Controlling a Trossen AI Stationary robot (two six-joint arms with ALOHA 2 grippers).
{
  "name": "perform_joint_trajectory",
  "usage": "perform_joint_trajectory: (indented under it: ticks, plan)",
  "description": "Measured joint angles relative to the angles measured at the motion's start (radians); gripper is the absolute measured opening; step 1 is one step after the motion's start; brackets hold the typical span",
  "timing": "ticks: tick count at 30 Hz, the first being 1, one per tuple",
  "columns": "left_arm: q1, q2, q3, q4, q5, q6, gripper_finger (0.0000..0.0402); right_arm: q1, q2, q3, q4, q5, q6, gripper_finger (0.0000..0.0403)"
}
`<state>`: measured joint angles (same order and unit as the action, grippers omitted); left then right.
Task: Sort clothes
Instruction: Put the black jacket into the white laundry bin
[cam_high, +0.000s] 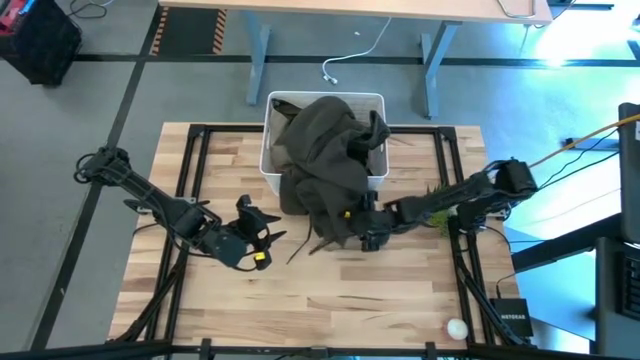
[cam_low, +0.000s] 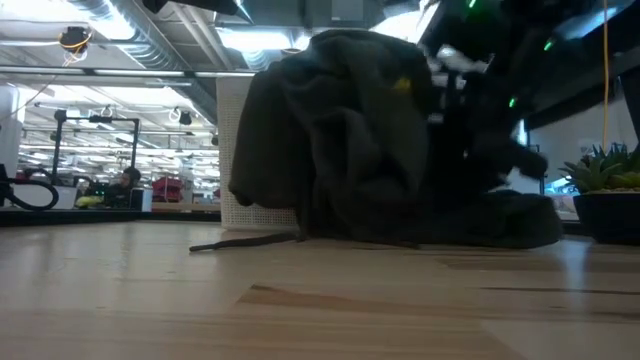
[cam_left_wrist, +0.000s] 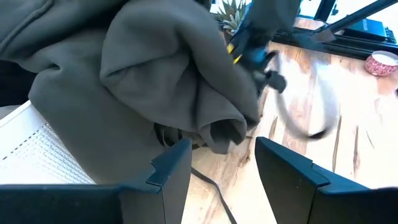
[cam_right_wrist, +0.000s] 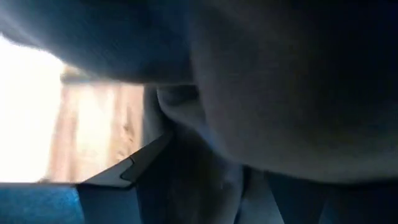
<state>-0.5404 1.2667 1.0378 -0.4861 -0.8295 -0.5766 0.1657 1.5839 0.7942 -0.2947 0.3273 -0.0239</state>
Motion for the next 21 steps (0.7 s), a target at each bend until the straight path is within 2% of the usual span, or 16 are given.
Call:
perform_joint_trajectory:
  ticks: [5,8,10,14,15,19,21]
  plan:
    - [0.0,0.0,0.0,0.001,0.0,0.0,0.0172,-0.053,0.097,0.001,0.02,-0.032,-0.058,0.0241]
    - [0.0,0.0,0.0,0.001,0.0,0.0,0.0172,-0.069,0.138,0.006,0.021,-0.064,-0.081,0.0215]
    - [0.0,0.0,0.0,0.001,0.0,0.0,0.0172,-0.069,0.151,0.007,0.029,-0.08,-0.083,0.017]
    - [0.0,0.0,0.0,0.001,0.0,0.0,0.0172,-0.067,0.15,0.028,0.003,-0.102,-0.091,0.0038]
    - [0.0,0.0,0.0,0.001,0.0,0.0,0.0172,-0.068,0.145,0.038,-0.002,-0.106,-0.097,0.0023]
    - [0.0,0.0,0.0,0.001,0.0,0.007,0.0172,-0.067,0.097,0.077,-0.029,-0.142,-0.114,0.0035]
    - [0.0,0.0,0.0,0.001,0.0,0.008,0.0172,-0.066,0.045,0.111,-0.028,-0.148,-0.12,0.0028]
